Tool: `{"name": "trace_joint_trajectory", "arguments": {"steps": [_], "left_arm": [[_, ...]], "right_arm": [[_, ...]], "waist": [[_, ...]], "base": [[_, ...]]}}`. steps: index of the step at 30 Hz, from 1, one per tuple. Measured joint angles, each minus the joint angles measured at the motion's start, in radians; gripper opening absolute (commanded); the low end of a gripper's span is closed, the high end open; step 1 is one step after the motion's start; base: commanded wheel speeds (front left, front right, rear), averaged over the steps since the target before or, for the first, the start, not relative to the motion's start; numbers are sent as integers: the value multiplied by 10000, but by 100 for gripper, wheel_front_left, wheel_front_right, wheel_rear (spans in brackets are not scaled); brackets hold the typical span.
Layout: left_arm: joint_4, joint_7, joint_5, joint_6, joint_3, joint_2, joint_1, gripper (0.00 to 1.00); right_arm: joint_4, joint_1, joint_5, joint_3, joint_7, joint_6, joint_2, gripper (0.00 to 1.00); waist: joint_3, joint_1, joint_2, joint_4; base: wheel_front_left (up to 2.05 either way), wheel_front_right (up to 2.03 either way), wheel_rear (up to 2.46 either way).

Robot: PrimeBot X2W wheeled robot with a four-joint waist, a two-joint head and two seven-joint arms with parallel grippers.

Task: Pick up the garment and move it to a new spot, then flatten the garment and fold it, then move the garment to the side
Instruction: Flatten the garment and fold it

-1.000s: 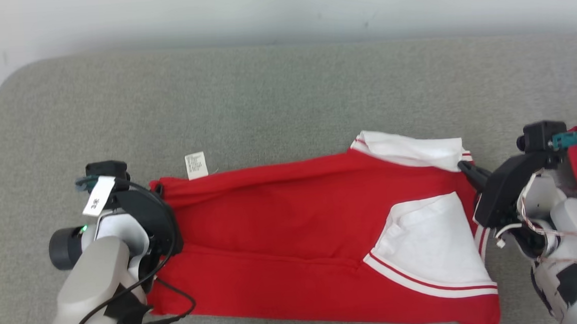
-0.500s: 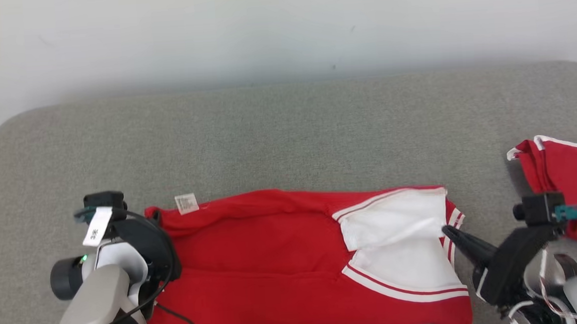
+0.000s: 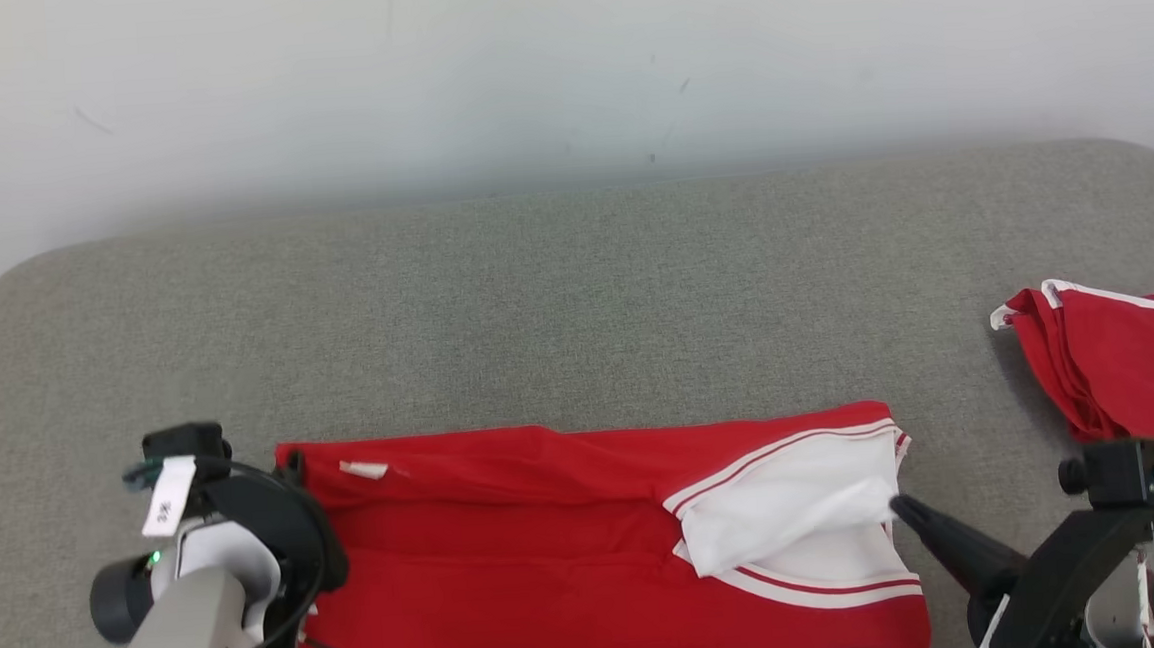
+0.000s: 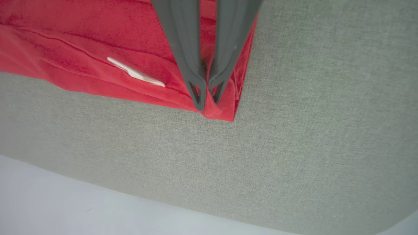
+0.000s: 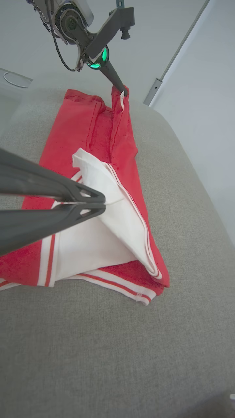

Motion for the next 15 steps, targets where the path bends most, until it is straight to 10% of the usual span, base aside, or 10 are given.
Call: {"name": "trace_joint_trajectory", "arguments": {"steps": [15], "left_arm": [[278, 17, 2, 113, -59, -58, 399, 0]], "right_arm": [[-642, 1245, 234, 295, 1070, -750, -82, 0]], "waist": [[-39, 0, 1, 91]], "base": [[0, 0, 0]]}}
